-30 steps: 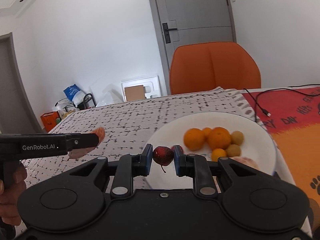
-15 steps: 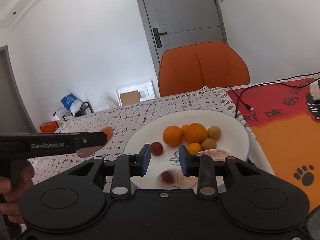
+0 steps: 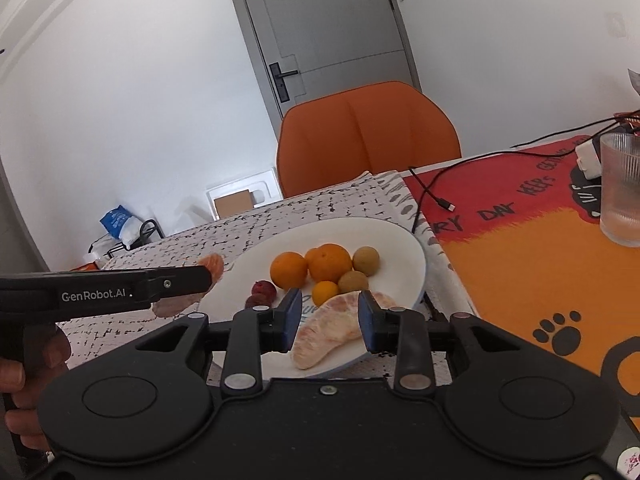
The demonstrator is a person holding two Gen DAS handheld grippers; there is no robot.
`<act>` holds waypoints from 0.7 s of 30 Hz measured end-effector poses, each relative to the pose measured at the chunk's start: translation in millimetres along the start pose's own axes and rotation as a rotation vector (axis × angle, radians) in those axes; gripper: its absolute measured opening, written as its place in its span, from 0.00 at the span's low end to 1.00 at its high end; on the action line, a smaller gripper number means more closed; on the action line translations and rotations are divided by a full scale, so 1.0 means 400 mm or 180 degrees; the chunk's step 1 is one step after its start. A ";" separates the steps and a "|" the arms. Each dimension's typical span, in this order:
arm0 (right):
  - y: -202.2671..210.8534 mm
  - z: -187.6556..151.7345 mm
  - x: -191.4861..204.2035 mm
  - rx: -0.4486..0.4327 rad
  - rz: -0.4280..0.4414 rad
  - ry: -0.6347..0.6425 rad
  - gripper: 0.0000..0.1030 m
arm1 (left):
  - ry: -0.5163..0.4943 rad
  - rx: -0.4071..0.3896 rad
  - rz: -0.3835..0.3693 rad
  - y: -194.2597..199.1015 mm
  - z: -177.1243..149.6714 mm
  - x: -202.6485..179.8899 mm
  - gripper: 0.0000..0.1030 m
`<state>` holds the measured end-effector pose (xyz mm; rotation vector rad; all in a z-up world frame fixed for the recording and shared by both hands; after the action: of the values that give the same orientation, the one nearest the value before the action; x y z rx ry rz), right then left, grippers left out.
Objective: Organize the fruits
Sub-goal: 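Carry the pomelo segment and plum in both grippers over the white bowl, then open the left gripper releasing the pomelo segment while the right gripper releases the plum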
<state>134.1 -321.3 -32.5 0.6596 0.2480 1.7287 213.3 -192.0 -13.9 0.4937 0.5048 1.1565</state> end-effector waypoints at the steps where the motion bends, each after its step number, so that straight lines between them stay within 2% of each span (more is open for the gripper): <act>1: 0.002 0.000 -0.004 -0.0001 0.0000 -0.0010 0.31 | -0.0003 0.0007 -0.0014 -0.004 0.002 -0.007 0.35; 10: 0.011 0.009 -0.021 -0.0016 0.0007 -0.0023 0.32 | -0.0040 0.0025 0.0015 -0.029 0.023 -0.048 0.39; 18: 0.004 0.002 -0.008 0.0030 0.0070 -0.0037 0.32 | 0.0011 0.0069 0.0161 -0.007 0.017 -0.009 0.46; 21: 0.005 0.005 0.005 0.0036 0.0089 -0.0024 0.33 | 0.0012 0.0048 0.0198 0.011 0.015 0.004 0.52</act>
<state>133.2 -320.4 -29.3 0.6806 0.2447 1.7525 214.1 -189.7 -6.6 0.5234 0.5047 1.2142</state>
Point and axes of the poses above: each gripper's, at about its wrist camera, not at the fingertips, and y roughly against the way its jaws point, x to its left, z to its top, the point moved 4 cm from there along -y, roughly the way its jaws point, and after that the axes turned 5 degrees about x, right-handed, at the moved point
